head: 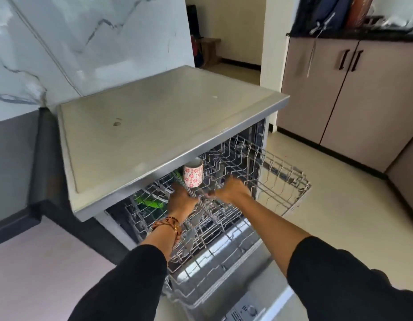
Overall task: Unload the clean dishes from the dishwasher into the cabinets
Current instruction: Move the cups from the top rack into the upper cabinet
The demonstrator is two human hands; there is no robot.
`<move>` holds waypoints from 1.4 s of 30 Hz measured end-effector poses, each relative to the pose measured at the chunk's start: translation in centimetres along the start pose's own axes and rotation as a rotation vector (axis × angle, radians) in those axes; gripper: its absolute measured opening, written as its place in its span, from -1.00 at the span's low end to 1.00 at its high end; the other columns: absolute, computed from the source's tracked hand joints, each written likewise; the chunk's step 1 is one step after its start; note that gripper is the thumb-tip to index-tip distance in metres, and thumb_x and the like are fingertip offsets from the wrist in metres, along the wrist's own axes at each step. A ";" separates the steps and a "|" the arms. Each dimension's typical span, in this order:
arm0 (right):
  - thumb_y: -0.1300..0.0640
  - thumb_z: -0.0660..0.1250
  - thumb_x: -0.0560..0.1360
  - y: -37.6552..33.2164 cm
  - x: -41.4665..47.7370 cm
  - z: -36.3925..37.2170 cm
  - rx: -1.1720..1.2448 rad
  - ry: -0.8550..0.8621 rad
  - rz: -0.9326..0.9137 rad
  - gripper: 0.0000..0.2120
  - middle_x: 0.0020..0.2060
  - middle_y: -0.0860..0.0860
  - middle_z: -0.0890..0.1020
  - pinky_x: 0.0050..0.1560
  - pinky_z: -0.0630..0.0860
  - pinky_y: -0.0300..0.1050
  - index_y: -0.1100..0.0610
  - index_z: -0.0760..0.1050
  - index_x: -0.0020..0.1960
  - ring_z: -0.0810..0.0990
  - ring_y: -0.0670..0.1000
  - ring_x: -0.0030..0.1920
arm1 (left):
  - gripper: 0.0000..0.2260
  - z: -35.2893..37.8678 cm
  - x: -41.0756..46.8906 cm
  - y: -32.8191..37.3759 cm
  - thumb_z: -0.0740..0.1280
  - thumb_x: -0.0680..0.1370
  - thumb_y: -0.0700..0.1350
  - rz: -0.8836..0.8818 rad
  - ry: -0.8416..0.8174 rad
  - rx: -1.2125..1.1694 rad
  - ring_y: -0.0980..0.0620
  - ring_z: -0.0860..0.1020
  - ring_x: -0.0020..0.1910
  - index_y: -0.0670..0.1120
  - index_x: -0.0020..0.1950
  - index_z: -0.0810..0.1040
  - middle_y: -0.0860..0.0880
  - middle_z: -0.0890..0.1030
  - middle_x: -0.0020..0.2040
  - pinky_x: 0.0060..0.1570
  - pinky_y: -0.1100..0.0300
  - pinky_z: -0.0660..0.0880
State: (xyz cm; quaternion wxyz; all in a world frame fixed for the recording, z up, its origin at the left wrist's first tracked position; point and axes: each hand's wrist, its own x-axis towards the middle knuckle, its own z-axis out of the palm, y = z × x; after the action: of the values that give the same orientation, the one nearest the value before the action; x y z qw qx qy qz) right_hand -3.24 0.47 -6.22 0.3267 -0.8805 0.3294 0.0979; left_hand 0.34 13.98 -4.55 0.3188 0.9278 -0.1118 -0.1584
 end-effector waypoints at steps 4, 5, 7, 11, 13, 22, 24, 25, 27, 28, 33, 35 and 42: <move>-0.29 0.44 0.26 -2.3 6.4 2.2 0.089 0.032 -0.041 0.10 0.42 0.22 0.31 0.20 0.50 0.19 0.12 -0.11 0.53 0.44 0.26 0.30 | -0.59 0.9 6.2 -1.2 0.41 0.48 -0.09 -0.013 0.009 -0.027 0.02 0.56 -0.32 -0.32 0.20 0.46 -0.16 0.61 -0.11 -0.49 0.43 0.46; -0.28 0.44 0.27 -2.6 7.6 2.4 0.099 0.045 -0.047 0.10 0.44 0.21 0.26 0.22 0.48 0.18 0.13 -0.10 0.53 0.41 0.25 0.33 | -0.55 1.0 7.3 -1.2 0.43 0.47 -0.08 -0.007 0.019 -0.031 -0.09 0.62 -0.12 -0.31 0.24 0.45 -0.20 0.62 0.03 -0.25 0.32 0.54; -0.25 0.46 0.28 -3.4 9.9 2.9 0.114 0.060 -0.046 0.08 0.46 0.20 0.20 0.28 0.44 0.16 0.14 -0.08 0.52 0.33 0.24 0.39 | -0.50 1.6 9.5 -1.1 0.46 0.44 -0.11 0.007 0.028 -0.053 -0.11 0.56 0.16 -0.29 0.29 0.42 -0.18 0.56 0.19 0.04 0.20 0.47; -0.19 0.53 0.22 -4.3 13.7 4.2 0.176 0.085 -0.047 0.09 0.41 0.20 0.23 0.33 0.40 0.13 0.14 -0.03 0.49 0.29 0.24 0.40 | -0.48 2.9 12.9 -1.3 0.52 0.34 -0.21 0.042 -0.002 -0.119 -0.10 0.56 0.17 -0.26 0.25 0.47 -0.16 0.58 0.20 0.21 0.11 0.48; -0.16 0.55 0.21 -4.3 15.3 4.9 0.189 0.079 -0.043 0.08 0.40 0.20 0.24 0.35 0.37 0.12 0.15 -0.02 0.48 0.28 0.23 0.40 | -0.49 3.3 13.9 -1.4 0.52 0.34 -0.24 0.049 -0.015 -0.145 -0.11 0.54 0.20 -0.25 0.25 0.47 -0.18 0.57 0.22 0.24 0.11 0.45; -0.25 0.48 0.10 -5.3 26.5 9.8 0.188 0.002 -0.084 -0.01 0.15 0.08 0.53 0.14 0.53 0.06 0.11 0.22 0.41 0.52 0.15 0.21 | -0.66 4.7 17.5 -1.9 0.29 0.51 -0.38 0.099 -0.130 -0.125 -0.17 0.43 0.32 -0.33 0.29 0.42 -0.26 0.49 0.29 0.09 0.30 0.32; -0.14 0.50 0.22 -5.6 24.6 9.1 0.227 -0.008 -0.098 -0.09 0.23 0.09 0.48 0.25 0.46 0.02 0.14 0.21 0.44 0.45 0.13 0.29 | -0.64 5.0 18.0 -2.4 0.25 0.53 -0.38 0.119 -0.122 -0.108 -0.16 0.41 0.34 -0.31 0.33 0.37 -0.25 0.46 0.33 0.16 0.29 0.31; -0.06 0.51 0.27 -6.0 23.1 8.5 0.235 0.001 -0.107 -0.13 0.25 0.10 0.46 0.27 0.44 0.00 0.17 0.20 0.44 0.43 0.14 0.30 | -0.64 5.0 18.2 -2.6 0.25 0.54 -0.36 0.120 -0.112 -0.113 -0.15 0.41 0.34 -0.29 0.34 0.36 -0.24 0.45 0.34 0.26 0.23 0.30; -0.02 0.55 0.25 -6.2 21.8 8.1 0.259 0.031 -0.134 -0.11 0.23 0.11 0.49 0.23 0.46 -0.04 0.18 0.20 0.44 0.47 0.14 0.27 | -0.65 5.0 18.1 -3.1 0.31 0.52 -0.30 0.097 -0.067 -0.144 -0.13 0.45 0.30 -0.27 0.31 0.43 -0.21 0.50 0.30 0.32 0.11 0.33; -0.01 0.57 0.23 -6.2 21.2 7.8 0.263 0.043 -0.151 -0.10 0.21 0.11 0.51 0.21 0.47 -0.05 0.17 0.21 0.43 0.49 0.13 0.25 | -0.66 5.1 18.1 -3.5 0.35 0.50 -0.26 0.090 -0.021 -0.155 -0.13 0.49 0.26 -0.26 0.27 0.47 -0.20 0.54 0.26 0.30 0.07 0.38; 0.14 0.58 0.24 -4.9 17.6 6.1 0.381 0.056 -0.189 -0.11 0.26 0.14 0.50 0.34 0.38 -0.05 0.20 0.16 0.41 0.45 0.14 0.30 | -0.58 5.7 16.3 -3.9 0.46 0.41 -0.20 0.142 0.147 -0.186 0.01 0.55 -0.01 -0.23 0.23 0.48 -0.06 0.58 0.00 -0.05 0.22 0.44; 0.19 0.59 0.22 -4.2 15.7 4.9 0.420 0.068 -0.223 -0.08 0.29 0.14 0.48 0.34 0.35 -0.10 0.19 0.12 0.41 0.43 0.14 0.32 | -0.49 5.8 15.5 -3.3 0.49 0.38 -0.14 0.156 0.168 -0.168 -0.07 0.59 0.07 -0.18 0.29 0.44 -0.10 0.62 0.12 -0.04 0.17 0.49; 0.24 0.58 0.20 -0.9 7.3 0.6 0.472 0.155 -0.298 -0.05 0.23 0.12 0.51 0.28 0.46 -0.05 0.13 0.13 0.45 0.47 0.13 0.27 | -0.45 6.3 8.7 0.1 0.48 0.39 -0.22 0.193 0.059 -0.312 -0.06 0.54 0.12 -0.14 0.34 0.37 -0.10 0.56 0.20 0.07 0.15 0.50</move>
State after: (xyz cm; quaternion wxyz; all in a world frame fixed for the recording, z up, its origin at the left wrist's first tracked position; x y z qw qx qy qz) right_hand 2.91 -2.39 -9.01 0.5071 -0.8238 0.2339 -0.0980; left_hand 6.04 7.73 -11.06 0.4757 0.8563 -0.1651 -0.1151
